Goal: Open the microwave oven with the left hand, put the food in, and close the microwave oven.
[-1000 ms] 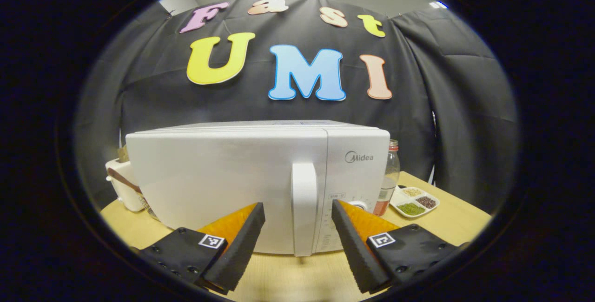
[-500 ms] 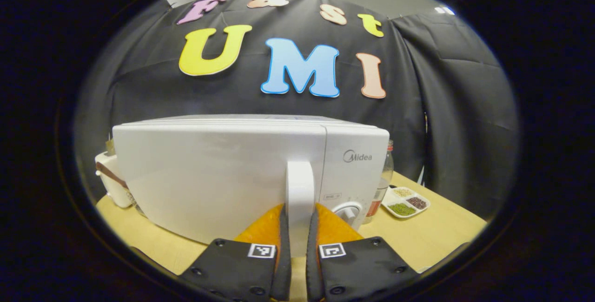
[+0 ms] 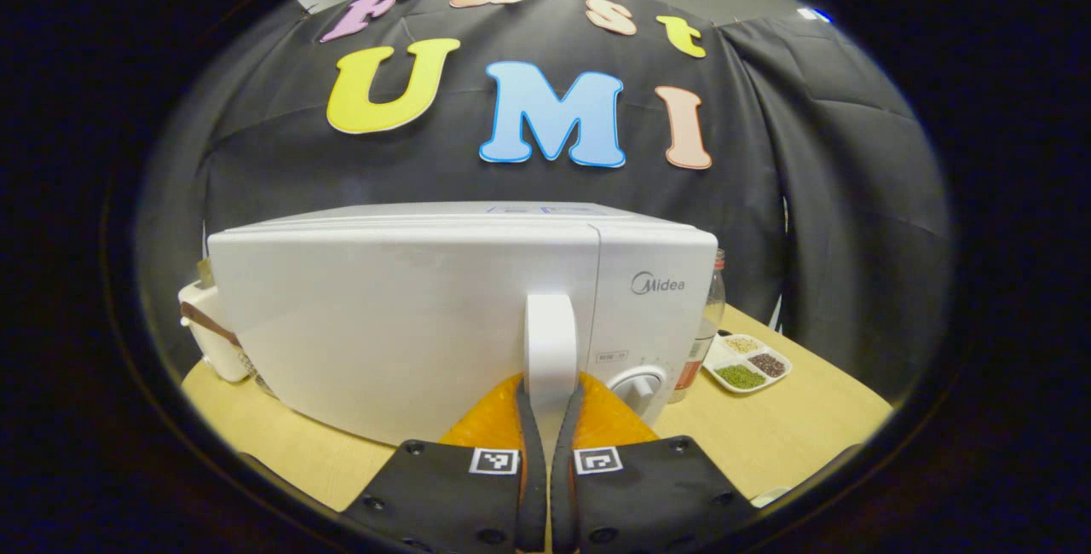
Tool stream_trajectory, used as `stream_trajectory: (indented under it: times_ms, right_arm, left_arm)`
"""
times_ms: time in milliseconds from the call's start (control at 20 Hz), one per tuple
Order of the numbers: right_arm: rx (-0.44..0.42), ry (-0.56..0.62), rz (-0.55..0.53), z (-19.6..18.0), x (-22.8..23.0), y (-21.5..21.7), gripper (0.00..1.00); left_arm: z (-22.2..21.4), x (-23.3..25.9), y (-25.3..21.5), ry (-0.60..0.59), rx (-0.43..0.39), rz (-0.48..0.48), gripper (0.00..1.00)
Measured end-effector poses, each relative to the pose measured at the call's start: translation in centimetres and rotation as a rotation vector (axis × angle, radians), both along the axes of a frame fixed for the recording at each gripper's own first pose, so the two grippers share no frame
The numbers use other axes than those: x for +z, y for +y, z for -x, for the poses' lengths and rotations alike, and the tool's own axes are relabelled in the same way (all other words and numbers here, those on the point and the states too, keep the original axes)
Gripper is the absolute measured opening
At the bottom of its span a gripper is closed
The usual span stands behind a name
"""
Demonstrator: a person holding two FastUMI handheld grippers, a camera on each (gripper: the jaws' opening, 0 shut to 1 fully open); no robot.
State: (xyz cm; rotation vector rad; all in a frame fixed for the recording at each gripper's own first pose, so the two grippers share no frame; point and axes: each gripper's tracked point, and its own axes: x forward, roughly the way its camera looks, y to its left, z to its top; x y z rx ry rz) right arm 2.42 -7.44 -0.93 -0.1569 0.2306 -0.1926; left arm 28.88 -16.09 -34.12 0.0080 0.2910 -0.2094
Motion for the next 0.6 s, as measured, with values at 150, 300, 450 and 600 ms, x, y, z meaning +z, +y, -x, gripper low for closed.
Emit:
stream_trajectory:
  times_ms: [150,300,450,600]
  right_arm:
    - [0.004,-0.004,-0.009,0.6,0.0,-0.4,0.98]
    - [0.034,0.006,-0.038,0.7,-0.7,0.3,0.98]
    - [0.072,0.013,-0.043,0.8,-0.9,1.3,0.98]
    - [0.108,0.008,-0.025,1.1,-0.8,2.2,0.98]
  left_arm:
    - [4.4,1.2,1.8,-0.081,-0.031,-0.009,0.10]
    - [7.6,0.9,3.8,-0.078,-0.060,-0.015,0.11]
    - [8.2,0.0,8.0,-0.032,0.031,-0.028,0.76]
    - [9.9,0.3,8.4,-0.027,0.052,-0.058,0.99]
